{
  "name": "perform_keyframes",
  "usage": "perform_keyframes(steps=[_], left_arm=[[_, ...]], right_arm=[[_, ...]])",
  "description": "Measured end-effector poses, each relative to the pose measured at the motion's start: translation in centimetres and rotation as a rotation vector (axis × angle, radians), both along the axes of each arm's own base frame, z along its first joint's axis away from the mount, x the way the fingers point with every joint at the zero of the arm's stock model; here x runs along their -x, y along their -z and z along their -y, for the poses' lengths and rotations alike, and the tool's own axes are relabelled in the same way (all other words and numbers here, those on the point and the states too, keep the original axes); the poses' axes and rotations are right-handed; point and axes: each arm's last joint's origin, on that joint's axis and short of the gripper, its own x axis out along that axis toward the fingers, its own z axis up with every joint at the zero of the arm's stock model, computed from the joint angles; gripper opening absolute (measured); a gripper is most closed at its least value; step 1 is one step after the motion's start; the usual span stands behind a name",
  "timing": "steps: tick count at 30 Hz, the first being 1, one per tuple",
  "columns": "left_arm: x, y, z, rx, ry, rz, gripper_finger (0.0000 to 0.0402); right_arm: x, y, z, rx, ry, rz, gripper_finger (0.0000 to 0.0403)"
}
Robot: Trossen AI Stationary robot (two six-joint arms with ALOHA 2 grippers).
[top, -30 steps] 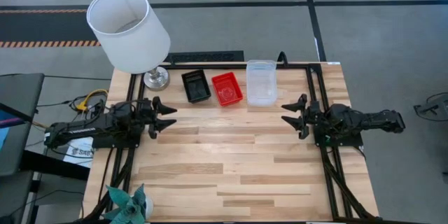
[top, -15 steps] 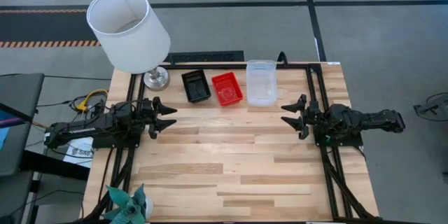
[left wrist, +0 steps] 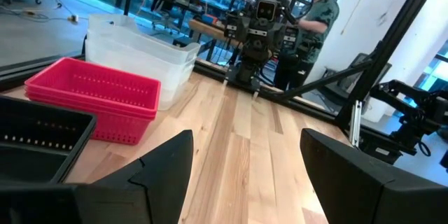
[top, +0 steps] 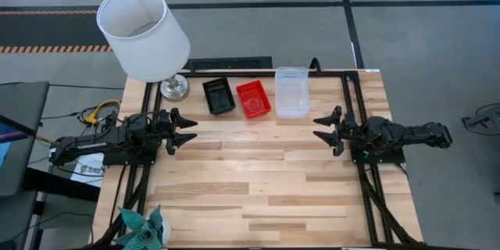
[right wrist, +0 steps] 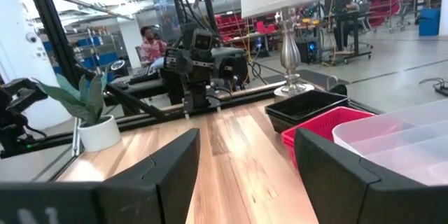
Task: Stack baskets by color
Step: Return to Home Position
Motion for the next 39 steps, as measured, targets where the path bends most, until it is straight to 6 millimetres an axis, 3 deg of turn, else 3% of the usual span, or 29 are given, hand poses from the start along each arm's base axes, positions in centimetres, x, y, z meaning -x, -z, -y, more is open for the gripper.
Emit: perform_keyframes(steps=[39], left_arm=[[0.00,0.01,0.00,0.000,0.000,0.000,0.0251]], right_arm=[[-0.03,0.37,-0.01,0.002,-0.002,-0.038,0.0255]])
